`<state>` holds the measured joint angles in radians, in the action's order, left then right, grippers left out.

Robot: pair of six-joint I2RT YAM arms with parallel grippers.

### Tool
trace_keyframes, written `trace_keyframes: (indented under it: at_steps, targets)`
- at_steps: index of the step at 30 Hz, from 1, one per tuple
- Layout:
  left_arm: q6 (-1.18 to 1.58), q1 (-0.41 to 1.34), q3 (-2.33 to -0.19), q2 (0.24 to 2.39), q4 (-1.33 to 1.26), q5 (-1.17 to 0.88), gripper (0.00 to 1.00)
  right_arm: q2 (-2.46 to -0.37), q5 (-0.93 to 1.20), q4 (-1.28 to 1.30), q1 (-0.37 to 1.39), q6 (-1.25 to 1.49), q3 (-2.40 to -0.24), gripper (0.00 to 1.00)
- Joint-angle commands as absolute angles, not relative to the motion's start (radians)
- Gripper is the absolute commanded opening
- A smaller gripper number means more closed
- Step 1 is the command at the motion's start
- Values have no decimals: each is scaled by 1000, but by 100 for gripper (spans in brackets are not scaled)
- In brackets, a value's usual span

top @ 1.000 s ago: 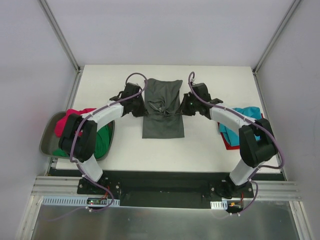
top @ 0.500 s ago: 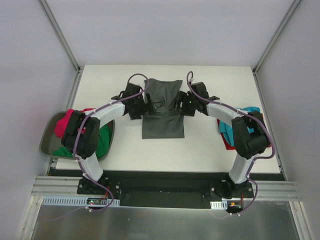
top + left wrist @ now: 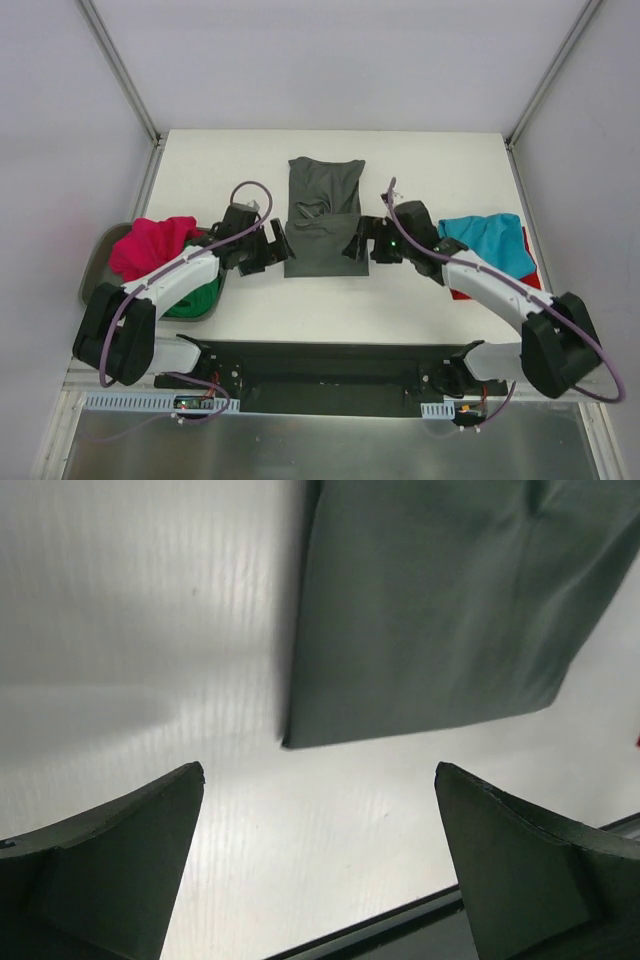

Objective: Fold and stack the t-shirts
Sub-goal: Fold the folded rectangular tshirt in 1/3 of the way, then grab one side of the 2/3 rectangular tshirt with both arms

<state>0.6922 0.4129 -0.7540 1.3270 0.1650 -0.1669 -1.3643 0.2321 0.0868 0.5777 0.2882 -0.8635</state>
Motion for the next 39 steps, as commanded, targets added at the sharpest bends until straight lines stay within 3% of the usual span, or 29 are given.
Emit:
trace_keyframes:
  at_steps: [1, 4, 13, 16, 22, 33, 39]
  targets:
    - [739, 431, -654, 1256, 166, -187, 99, -1163, 149, -55, 580, 353, -666, 96]
    - [765, 434, -603, 1236, 120, -189, 97, -1089, 110, -92, 572, 403, -563, 96]
    - [775, 436, -629, 1357, 51, -182, 65, -1204, 209, -98, 548, 448, -545, 99]
    - [776, 436, -644, 1413, 35, -215, 55, -1264, 224, -98, 546, 454, -564, 95]
    - [784, 449, -644, 1451, 21, -221, 49, -1322, 218, -115, 543, 482, -565, 89]
    - [790, 466, -673, 1525, 21, -206, 2, -1356, 222, -117, 545, 495, -561, 79]
    - [778, 469, -670, 1522, 21, -169, 0, -1390, 206, -115, 543, 500, -572, 77]
